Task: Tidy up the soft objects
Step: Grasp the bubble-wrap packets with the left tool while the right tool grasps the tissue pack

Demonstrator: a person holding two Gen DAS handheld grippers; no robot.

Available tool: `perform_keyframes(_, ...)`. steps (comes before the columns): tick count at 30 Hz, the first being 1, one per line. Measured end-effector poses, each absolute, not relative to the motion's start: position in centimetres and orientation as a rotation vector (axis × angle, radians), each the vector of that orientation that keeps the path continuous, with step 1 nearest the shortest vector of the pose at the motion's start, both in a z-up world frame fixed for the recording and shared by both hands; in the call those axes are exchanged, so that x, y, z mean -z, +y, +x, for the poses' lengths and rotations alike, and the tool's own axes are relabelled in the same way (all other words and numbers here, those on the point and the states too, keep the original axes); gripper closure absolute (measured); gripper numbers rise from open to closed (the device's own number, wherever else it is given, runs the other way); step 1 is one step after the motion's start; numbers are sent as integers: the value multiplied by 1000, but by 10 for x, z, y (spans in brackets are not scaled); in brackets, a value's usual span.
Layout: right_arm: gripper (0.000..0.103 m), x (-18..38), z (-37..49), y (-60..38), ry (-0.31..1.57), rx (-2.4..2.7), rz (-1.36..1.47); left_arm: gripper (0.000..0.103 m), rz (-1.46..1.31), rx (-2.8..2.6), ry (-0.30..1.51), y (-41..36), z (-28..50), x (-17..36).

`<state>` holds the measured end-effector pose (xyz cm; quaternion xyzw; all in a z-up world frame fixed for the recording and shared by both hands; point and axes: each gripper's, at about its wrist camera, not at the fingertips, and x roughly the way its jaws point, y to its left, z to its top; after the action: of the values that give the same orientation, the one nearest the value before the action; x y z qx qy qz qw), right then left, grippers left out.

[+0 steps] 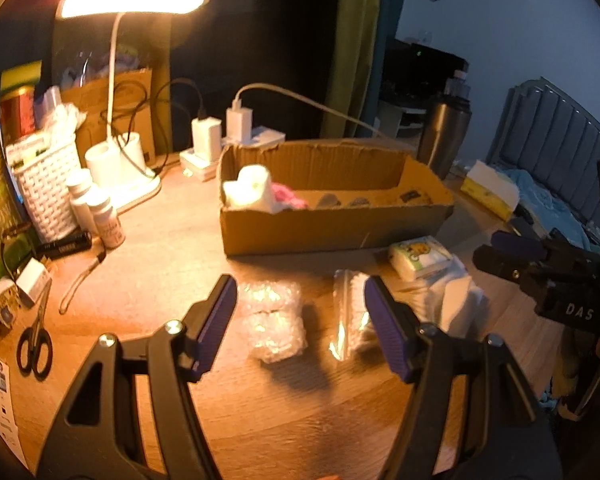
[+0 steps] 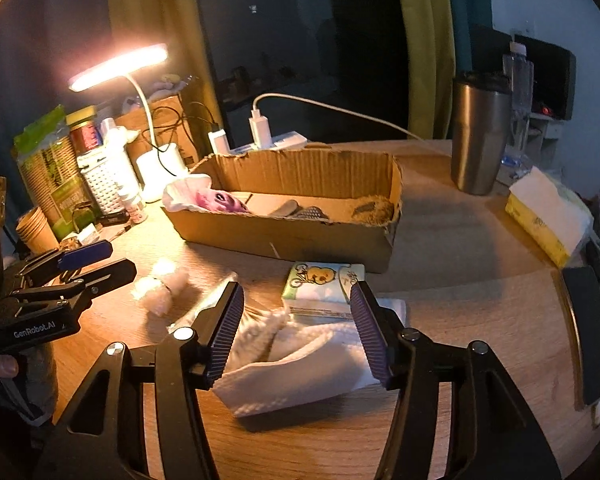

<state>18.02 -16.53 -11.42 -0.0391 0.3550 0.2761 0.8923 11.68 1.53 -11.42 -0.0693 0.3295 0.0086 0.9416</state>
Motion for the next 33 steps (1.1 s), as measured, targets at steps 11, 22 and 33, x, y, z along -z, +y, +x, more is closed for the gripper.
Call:
perform_keyframes(11, 43, 133, 207, -162, 790, -569, -77, 35, -139, -98, 780, 26, 144, 145)
perform_keyframes(22, 37, 157, 235, -149, 861, -555, -91, 35, -163, -95, 887, 29, 166, 170)
perform_keyframes(33, 25, 170, 244, -135, 904, -552, -128, 36, -160, -83, 905, 31, 171, 179)
